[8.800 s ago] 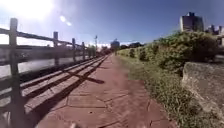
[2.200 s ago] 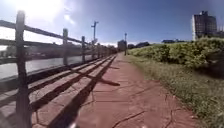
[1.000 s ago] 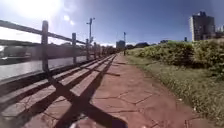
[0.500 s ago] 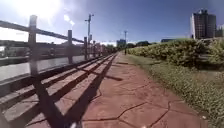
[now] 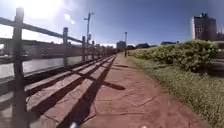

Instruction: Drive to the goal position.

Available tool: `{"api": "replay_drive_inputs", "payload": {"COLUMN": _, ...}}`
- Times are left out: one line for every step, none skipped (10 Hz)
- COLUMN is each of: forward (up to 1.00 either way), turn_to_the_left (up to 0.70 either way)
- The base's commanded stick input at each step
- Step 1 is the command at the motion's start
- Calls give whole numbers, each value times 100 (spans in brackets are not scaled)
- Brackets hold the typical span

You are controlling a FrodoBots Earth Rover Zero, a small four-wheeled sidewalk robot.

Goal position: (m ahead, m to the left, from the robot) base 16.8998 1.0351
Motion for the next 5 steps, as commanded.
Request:
{"api": "replay_drive_inputs", "payload": {"forward": 85, "turn_to_the_left": 0}}
{"api": "replay_drive_inputs", "payload": {"forward": 85, "turn_to_the_left": 0}}
{"api": "replay_drive_inputs", "payload": {"forward": 85, "turn_to_the_left": 0}}
{"api": "replay_drive_inputs", "payload": {"forward": 85, "turn_to_the_left": 0}}
{"api": "replay_drive_inputs", "payload": {"forward": 85, "turn_to_the_left": 0}}
